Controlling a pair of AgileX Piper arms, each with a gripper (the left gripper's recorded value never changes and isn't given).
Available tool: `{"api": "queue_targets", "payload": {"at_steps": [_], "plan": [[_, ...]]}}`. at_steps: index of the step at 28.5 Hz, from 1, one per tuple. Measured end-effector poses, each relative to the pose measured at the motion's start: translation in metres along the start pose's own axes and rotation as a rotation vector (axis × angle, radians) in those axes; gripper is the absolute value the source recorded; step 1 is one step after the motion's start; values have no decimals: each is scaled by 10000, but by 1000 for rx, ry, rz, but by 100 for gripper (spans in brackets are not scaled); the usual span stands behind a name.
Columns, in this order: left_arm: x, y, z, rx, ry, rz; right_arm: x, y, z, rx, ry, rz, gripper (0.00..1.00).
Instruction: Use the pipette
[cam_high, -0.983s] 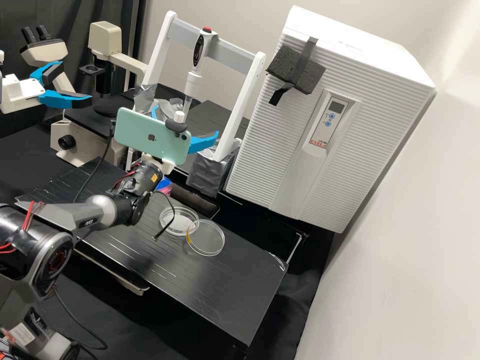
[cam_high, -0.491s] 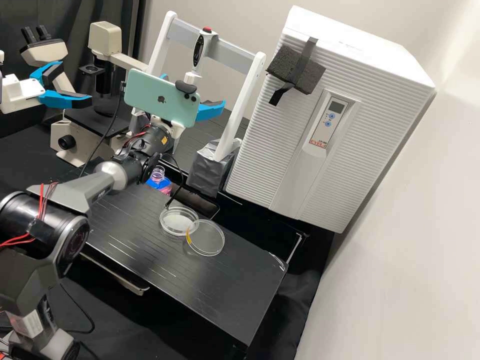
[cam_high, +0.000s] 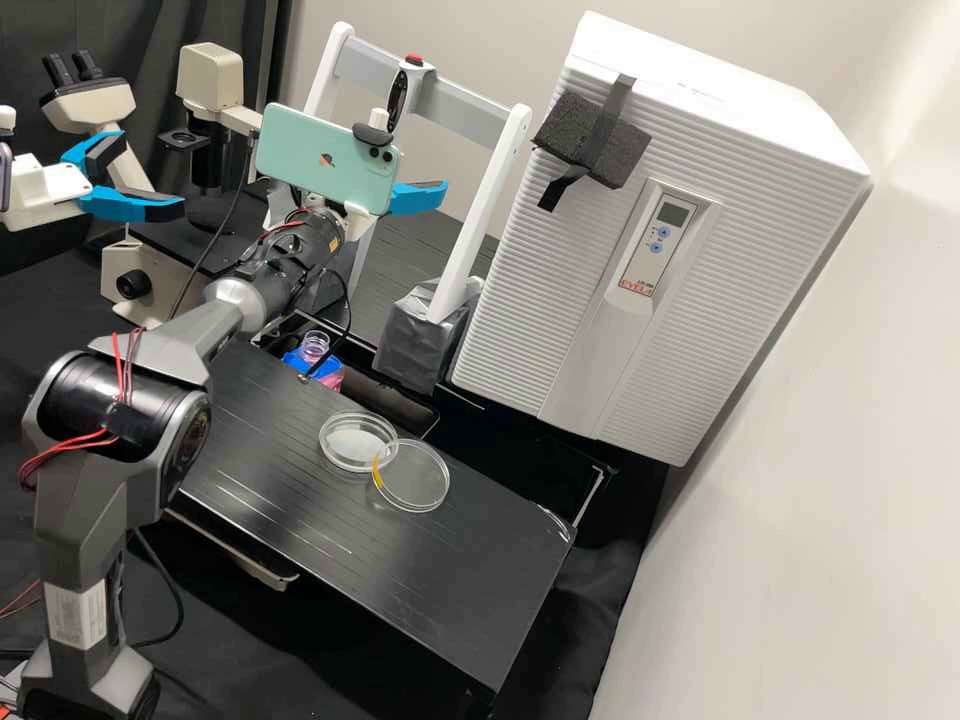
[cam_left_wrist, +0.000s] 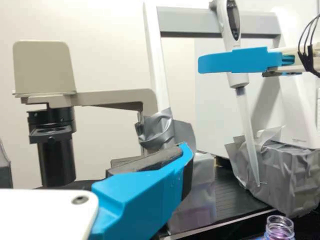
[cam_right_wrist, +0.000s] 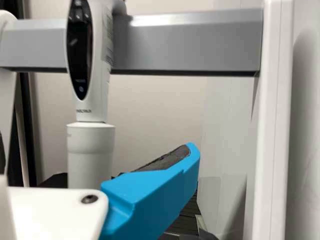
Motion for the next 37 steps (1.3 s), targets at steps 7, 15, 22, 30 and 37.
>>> {"api": "queue_targets", "payload": {"at_steps": [7, 15, 22, 30, 37], "plan": [[4, -13, -18, -8, 6, -5, 95, 11, 43, -5, -17, 7, 0], [9, -21, -19, -27, 5, -11, 109, 63, 19, -10, -11, 23, 0], [16, -12, -15, -40, 2, -9, 116, 95, -1, -27, -5, 32, 0], [21, -5, -13, -42, -1, -6, 116, 94, -1, -29, -6, 31, 0], [22, -7, -14, -42, 0, -7, 116, 95, 0, -51, -7, 31, 0]]}}
